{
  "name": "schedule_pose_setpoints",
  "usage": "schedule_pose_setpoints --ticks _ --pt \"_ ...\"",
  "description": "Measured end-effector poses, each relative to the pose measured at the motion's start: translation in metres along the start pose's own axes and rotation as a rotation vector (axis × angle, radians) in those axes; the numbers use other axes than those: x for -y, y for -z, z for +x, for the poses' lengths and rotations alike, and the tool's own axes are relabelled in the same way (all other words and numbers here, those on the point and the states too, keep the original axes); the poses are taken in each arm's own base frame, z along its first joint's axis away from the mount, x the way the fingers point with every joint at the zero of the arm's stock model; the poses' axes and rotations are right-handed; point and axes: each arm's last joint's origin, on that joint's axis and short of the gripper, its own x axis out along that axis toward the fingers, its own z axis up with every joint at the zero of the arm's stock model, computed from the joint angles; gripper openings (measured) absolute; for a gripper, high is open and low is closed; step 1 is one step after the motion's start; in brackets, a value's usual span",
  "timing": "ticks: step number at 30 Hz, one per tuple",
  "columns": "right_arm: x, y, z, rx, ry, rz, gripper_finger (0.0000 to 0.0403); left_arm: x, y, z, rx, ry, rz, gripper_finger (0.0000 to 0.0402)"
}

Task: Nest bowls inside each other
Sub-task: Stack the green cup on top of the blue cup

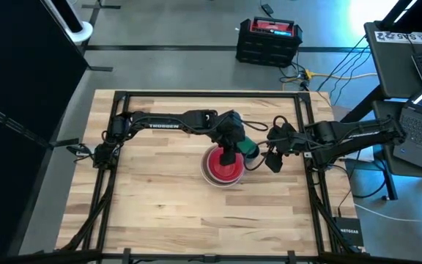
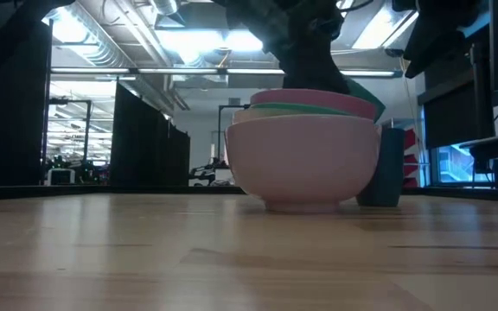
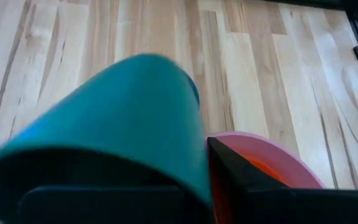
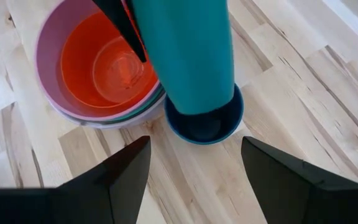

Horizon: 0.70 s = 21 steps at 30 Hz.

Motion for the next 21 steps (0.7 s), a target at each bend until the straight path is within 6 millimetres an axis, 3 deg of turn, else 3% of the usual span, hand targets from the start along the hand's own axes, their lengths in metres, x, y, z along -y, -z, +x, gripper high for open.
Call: schedule_pose_setpoints --ticks 9,21 --pt "0.0000 0.0000 0.0000 0.001 0.002 0.000 0.0237 -0.0010 0.0006 -0.0003 -0.006 -0.001 -0.003 0.0076" --pt "0.0002 -0.0001 0.0000 0.002 0.003 0.000 0.0237 -0.0052 -0.0026 -0.0013 0.028 -0.009 -0.017 0.0081"
